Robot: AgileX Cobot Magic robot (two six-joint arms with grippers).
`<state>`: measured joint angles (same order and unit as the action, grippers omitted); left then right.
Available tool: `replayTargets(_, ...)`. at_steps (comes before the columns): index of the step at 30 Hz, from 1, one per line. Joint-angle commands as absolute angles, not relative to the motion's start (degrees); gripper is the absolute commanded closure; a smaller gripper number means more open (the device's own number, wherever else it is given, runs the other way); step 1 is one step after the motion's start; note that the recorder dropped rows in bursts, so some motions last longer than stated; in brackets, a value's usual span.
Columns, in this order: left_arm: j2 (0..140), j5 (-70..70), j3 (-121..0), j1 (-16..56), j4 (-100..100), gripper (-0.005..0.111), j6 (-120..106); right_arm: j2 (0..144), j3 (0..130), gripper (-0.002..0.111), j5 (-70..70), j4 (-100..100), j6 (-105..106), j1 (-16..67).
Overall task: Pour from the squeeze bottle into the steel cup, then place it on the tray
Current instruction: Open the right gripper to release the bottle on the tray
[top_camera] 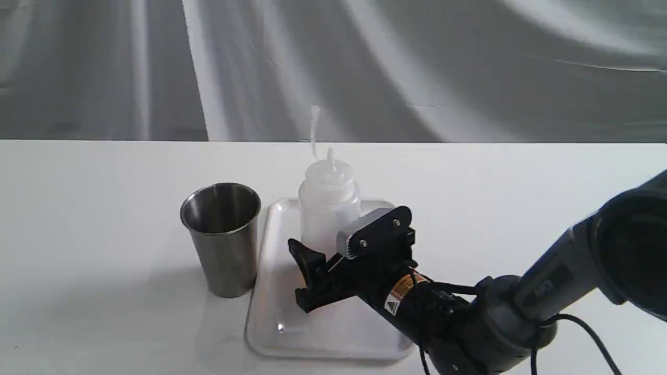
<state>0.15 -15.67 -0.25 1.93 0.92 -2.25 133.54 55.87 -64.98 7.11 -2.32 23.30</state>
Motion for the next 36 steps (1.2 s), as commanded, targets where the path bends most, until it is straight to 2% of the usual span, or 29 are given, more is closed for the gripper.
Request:
replayTargets(1, 0.0, -15.24, 0.0, 2.24, 0.87, 0.107, -1.98, 133.39, 56.14, 0.03, -65.7, 6.85, -1.75, 23.23)
replayTargets(12, 0.0, -15.24, 0.0, 2.24, 0.87, 0.107, -2.09, 133.39, 56.14, 0.019, -64.38, 7.57, -1.9, 23.23)
replayTargets(25, 0.0, -15.24, 0.0, 2.24, 0.87, 0.107, -1.99, 128.71, 55.78, 0.019, -56.99, 8.37, -1.78, 23.23)
replayTargets(36, 0.0, -15.24, 0.0, 2.24, 0.87, 0.107, -2.11, 121.52, 46.98, 0.019, -55.62, 8.38, -1.78, 22.46)
